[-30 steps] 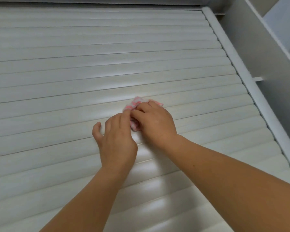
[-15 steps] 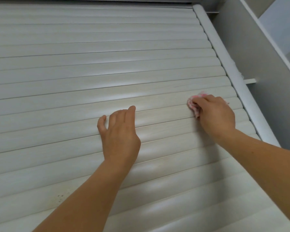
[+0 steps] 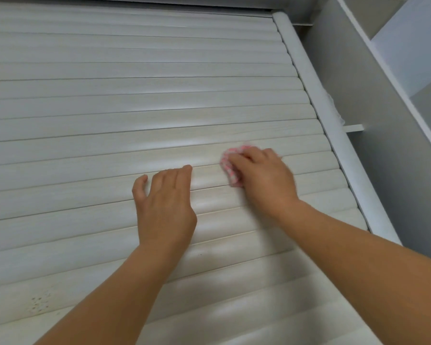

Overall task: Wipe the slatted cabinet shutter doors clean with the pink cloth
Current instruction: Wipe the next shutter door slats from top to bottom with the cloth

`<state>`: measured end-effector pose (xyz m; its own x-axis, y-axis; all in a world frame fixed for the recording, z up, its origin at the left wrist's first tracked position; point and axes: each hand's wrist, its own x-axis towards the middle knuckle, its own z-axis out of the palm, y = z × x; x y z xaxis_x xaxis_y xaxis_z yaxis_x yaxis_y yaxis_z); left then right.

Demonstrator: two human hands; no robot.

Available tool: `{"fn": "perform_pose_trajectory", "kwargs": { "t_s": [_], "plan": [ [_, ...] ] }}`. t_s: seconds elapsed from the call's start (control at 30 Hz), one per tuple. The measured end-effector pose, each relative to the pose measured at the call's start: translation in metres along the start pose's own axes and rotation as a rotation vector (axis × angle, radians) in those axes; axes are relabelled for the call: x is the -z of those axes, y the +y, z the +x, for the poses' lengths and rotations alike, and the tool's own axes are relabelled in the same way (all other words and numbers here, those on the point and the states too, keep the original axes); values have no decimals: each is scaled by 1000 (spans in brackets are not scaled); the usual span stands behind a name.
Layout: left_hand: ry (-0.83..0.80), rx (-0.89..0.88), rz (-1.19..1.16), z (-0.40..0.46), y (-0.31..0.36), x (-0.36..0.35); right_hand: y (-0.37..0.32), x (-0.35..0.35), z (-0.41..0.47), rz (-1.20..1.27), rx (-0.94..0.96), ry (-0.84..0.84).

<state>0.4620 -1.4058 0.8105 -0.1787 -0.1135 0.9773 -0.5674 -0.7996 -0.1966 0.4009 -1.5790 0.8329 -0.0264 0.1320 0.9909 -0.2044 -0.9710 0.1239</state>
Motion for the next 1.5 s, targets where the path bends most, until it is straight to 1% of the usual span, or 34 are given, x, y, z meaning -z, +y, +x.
{"fn": "perform_pose_trajectory", "kwargs": {
  "t_s": [0.03, 0.1, 0.13, 0.2, 0.23, 0.27, 0.33, 0.37, 0.43, 0.53, 0.57, 0.67, 0.8, 0.9, 1.0, 1.13, 1.27, 1.37, 1.5],
  "plan": [
    [6, -17, 31, -1, 1, 0, 17, 4, -3, 2, -132, -50],
    [15, -54, 108, -1, 3, 0, 47, 10, -9, -4, -396, -82],
    [17, -60, 138, 0, 4, 0, 54, 14, -10, -38, -489, -85],
    [21, -50, 177, 3, 7, 1, 53, 15, -8, -75, -573, -76],
    [17, -43, 190, 5, 9, 2, 44, 13, -4, -57, -567, -68],
    [11, -39, 202, 6, 10, 2, 32, 11, -1, -16, -521, -57],
    [10, -38, 232, 9, 11, 2, 2, 4, 7, 75, -308, -42],
    [11, -36, 250, 10, 11, 2, -13, 2, 12, 96, -198, -63],
    [-3, -18, 273, 11, 12, 0, -31, -2, 22, 71, -54, -107],
    [-8, 4, 280, 12, 17, -2, -21, -3, 32, -47, 23, -100],
    [-7, 4, 283, 13, 20, -3, -10, -3, 32, -105, 1, -91],
    [-10, 24, 290, 16, 25, -4, 25, 2, 27, -193, -184, -112],
    [-70, 48, 287, 17, 28, -3, 71, 6, 16, -179, -404, -192],
    [-109, 32, 282, 16, 27, 1, 101, 11, 7, -192, -510, -245],
    [-128, 31, 265, 13, 27, 4, 109, 13, 0, -226, -553, -258],
    [-150, 53, 199, 6, 25, 8, 86, 11, -19, -168, -678, -178],
    [-199, 65, 107, 5, 16, 17, 52, 8, -42, -124, -632, -111],
    [-272, 94, 33, 4, 8, 27, 18, 8, -49, -73, -559, -109],
    [-239, 114, -20, -1, -6, 42, -31, 8, -48, -37, -428, -142]
  ]
}}
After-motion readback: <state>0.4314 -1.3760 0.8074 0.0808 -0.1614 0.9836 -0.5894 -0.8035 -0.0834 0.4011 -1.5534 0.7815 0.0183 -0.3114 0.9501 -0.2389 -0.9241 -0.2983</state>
